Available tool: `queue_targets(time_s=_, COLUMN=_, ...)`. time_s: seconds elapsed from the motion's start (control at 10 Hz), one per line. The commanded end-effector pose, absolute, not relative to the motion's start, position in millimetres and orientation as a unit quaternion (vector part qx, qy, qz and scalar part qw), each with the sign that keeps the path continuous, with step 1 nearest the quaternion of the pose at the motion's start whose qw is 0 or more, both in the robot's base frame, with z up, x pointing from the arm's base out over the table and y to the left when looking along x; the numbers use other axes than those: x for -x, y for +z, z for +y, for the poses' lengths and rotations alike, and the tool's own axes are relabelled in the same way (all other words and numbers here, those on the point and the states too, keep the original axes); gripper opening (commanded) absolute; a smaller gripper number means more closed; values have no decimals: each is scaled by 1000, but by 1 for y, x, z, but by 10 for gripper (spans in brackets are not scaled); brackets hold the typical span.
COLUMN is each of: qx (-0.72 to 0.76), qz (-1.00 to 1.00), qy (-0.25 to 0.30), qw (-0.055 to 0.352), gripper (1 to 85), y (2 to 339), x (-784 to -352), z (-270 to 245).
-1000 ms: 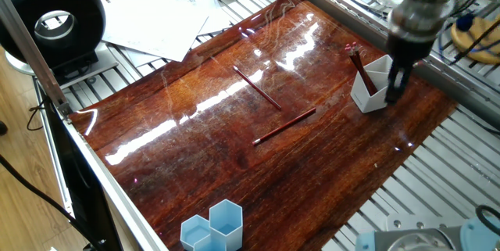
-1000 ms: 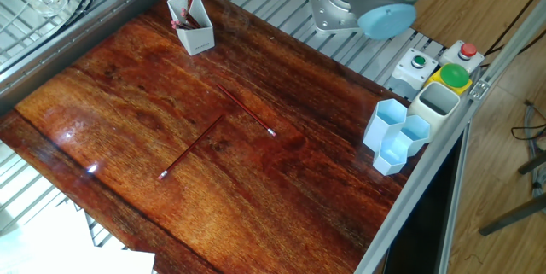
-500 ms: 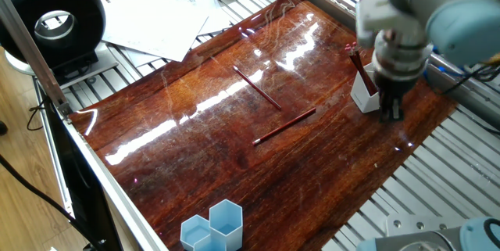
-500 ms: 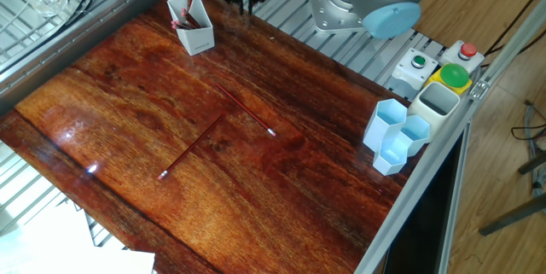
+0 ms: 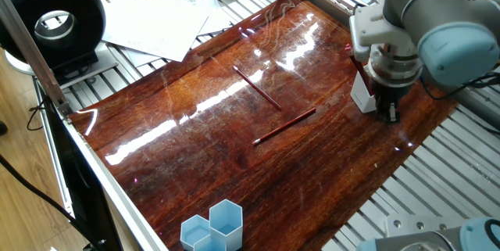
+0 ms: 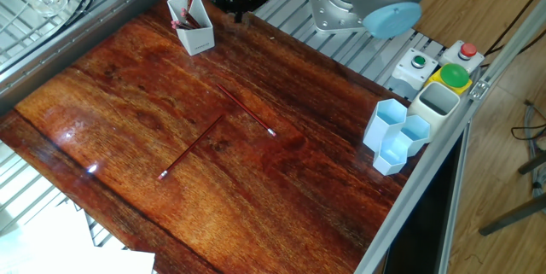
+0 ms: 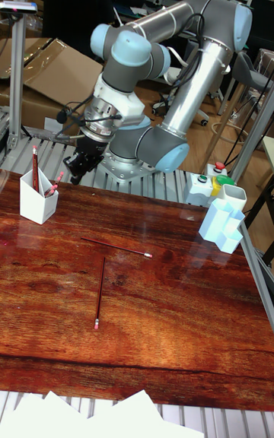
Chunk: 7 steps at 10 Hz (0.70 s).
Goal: Put the pen into the pen holder
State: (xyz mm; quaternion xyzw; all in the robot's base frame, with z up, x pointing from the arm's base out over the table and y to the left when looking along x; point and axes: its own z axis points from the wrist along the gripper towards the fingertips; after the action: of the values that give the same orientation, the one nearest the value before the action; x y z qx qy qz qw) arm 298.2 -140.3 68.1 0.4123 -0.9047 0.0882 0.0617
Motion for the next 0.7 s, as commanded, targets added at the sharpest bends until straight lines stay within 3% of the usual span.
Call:
queue_targets(time_s=0.0, qx=-466, qz=-878, qy=83, qw=65, gripper=117, y=67, x=-297, z=-143)
queue_targets(time_s=0.1, qx=-501, qz=-856, qy=87, qw=92, gripper=313, y=70, x=-288, z=-152)
queue_targets(time_s=0.2, qx=-498, qz=-856, qy=62, qw=121, gripper=273, y=71, x=-269, z=-148)
queue_targets(time_s=0.3, qx=-499, qz=-862, qy=32, qw=84, gripper=243, y=66, x=-278, z=-125)
queue_targets(time_s=0.4, qx=-500, qz=-863, qy=21, qw=71, gripper=243, y=64, x=-280, z=-117)
queue_targets(time_s=0.5, qx=-517, qz=-854, qy=31, qw=58, gripper=293, y=64, x=-289, z=-118)
queue_targets(time_s=0.6, qx=-517, qz=-852, qy=34, qw=74, gripper=290, y=65, x=-283, z=-124)
